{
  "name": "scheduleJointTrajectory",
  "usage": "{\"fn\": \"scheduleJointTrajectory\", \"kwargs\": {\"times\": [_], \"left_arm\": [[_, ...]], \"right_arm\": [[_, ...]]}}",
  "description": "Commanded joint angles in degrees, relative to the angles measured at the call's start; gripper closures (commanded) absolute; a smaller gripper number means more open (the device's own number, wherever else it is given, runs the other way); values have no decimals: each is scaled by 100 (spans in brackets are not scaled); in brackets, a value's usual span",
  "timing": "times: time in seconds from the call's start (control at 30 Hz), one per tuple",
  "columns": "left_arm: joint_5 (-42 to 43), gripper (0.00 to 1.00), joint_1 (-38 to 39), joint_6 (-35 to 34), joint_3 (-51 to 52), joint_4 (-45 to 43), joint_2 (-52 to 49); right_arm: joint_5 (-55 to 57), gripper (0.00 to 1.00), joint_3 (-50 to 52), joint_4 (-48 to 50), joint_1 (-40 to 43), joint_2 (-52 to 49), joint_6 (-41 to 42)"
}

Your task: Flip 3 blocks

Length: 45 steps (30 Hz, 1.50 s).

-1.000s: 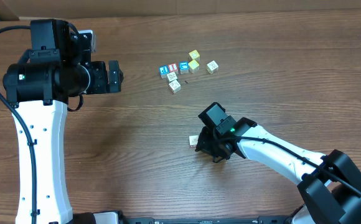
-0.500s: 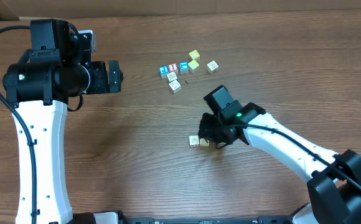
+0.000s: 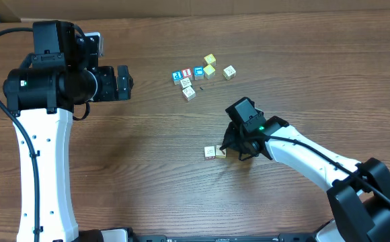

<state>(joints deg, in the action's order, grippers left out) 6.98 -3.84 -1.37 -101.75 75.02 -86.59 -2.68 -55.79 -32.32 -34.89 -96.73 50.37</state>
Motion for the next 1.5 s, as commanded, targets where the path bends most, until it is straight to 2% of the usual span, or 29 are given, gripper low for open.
{"fn": "scheduleJointTrajectory", "kwargs": {"times": [0.0,0.27,0.53,0.67,1.17,1.47], "left_arm": [[-13,0,2,-55,-138,-24,2],[-13,0,2,-55,-138,-24,2],[-13,0,2,-55,-138,-24,2],[-13,0,2,-55,-138,-24,2],[-13,0,2,-55,-138,-24,2],[-13,0,2,-55,-138,-24,2]], "right_arm": [[-144,96,42,149,-52,-72,-129],[-446,96,42,164,-116,-72,-289],[-136,96,42,195,-103,-72,-278],[140,96,42,7,-105,-72,-17],[-146,96,42,35,-330,-103,42],[70,96,39,52,-289,-103,42]]}}
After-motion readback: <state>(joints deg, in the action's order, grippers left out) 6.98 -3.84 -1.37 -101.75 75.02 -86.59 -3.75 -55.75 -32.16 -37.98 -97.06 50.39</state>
